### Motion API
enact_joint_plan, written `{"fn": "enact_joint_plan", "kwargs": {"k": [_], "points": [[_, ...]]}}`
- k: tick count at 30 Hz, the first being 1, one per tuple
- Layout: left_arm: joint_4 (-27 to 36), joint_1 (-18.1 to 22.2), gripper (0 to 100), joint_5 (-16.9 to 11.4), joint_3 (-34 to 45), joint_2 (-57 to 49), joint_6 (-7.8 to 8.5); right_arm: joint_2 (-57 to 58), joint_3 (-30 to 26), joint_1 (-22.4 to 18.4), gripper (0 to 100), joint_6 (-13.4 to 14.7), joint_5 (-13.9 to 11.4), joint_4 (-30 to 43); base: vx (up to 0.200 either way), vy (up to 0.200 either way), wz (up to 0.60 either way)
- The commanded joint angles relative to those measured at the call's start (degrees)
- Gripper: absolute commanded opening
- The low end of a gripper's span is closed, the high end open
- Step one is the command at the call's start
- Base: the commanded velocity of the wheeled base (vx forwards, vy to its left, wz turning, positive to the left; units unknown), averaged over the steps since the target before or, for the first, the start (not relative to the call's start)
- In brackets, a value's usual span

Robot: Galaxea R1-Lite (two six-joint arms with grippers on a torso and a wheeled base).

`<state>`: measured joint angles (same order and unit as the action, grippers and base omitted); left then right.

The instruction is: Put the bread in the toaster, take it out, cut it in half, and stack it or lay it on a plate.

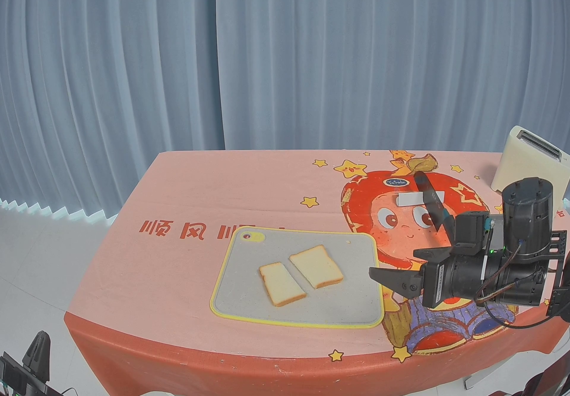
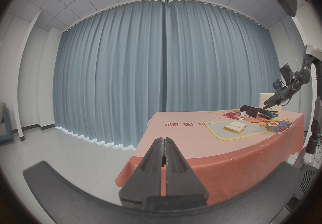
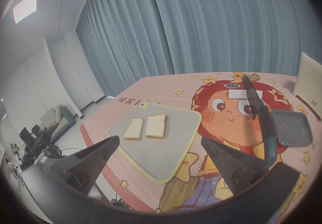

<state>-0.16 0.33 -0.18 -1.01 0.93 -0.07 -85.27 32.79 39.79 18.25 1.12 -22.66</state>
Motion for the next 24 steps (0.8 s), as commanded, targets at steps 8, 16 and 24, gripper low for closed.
{"fn": "enact_joint_plan", "kwargs": {"k": [8,16,24], "points": [[-0.02,0.02,0,0.01,1.01,-0.31,-0.01,0.02,0.17,0.02,100,-0.32,2.75,0.07,0.000,0.000,0.00],[-0.02,0.02,0,0.01,1.01,-0.31,-0.01,0.11,0.34,0.29,100,-0.50,3.71,0.16,0.000,0.000,0.00],[-0.02,0.02,0,0.01,1.01,-0.31,-0.01,-0.07,0.43,0.46,100,-1.99,6.09,0.25,0.000,0.000,0.00]]}}
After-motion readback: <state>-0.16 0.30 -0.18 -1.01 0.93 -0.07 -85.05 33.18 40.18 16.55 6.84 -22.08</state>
